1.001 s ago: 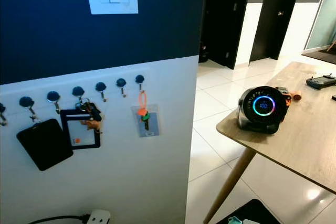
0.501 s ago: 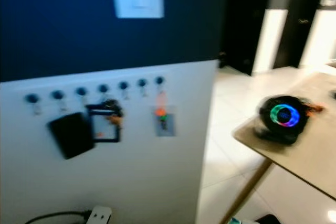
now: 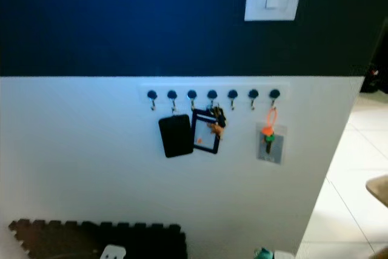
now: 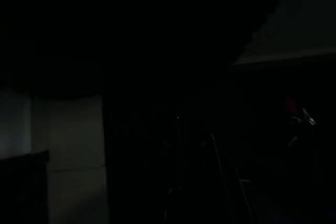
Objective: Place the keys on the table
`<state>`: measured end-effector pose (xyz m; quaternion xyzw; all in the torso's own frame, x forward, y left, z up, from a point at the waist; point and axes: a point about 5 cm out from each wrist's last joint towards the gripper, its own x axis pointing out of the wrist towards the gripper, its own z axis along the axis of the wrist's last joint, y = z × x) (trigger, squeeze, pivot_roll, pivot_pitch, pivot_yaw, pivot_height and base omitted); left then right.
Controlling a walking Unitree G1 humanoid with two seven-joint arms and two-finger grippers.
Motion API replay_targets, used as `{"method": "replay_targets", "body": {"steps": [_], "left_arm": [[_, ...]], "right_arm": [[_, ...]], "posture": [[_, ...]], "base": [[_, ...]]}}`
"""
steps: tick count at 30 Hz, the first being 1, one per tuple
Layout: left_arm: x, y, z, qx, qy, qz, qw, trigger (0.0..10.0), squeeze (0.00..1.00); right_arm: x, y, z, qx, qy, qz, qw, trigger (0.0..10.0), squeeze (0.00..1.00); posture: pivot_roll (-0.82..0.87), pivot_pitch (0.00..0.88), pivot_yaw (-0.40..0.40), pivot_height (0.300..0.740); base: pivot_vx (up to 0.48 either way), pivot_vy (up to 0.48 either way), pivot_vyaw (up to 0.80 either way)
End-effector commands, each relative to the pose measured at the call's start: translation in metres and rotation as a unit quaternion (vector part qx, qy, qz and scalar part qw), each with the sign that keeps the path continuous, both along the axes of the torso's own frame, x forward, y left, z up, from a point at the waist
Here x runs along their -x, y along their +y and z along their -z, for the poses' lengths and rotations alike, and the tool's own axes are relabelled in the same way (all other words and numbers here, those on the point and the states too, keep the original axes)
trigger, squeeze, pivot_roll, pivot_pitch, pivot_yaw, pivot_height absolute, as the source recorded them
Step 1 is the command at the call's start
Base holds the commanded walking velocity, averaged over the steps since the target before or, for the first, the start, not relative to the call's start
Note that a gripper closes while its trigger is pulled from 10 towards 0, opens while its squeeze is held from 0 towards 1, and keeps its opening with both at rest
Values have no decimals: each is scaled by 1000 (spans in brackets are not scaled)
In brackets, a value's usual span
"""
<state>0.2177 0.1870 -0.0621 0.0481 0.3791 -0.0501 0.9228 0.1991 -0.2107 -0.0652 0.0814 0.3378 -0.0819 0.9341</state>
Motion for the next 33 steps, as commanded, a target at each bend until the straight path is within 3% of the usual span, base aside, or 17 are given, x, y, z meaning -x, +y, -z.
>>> {"method": "replay_targets", "body": {"steps": [1, 18, 33], "left_arm": [[-1, 3, -1, -6, -1, 2, 1000, 10000, 0], [-2, 1, -1, 5, 2, 3, 1000, 10000, 0], [1, 4, 0, 6, 6, 5, 1000, 10000, 0]], "right_arm": [[1, 1, 1, 0, 2, 2, 1000, 10000, 0], [4, -1, 2, 0, 4, 9, 1000, 10000, 0], [4, -1, 2, -2, 4, 10, 1000, 10000, 0]], "posture": [[15, 10, 16, 740], [9, 14, 18, 740], [11, 14, 19, 740]], "base": [[0, 0, 0], [0, 0, 0], [-344, 0, 0]]}}
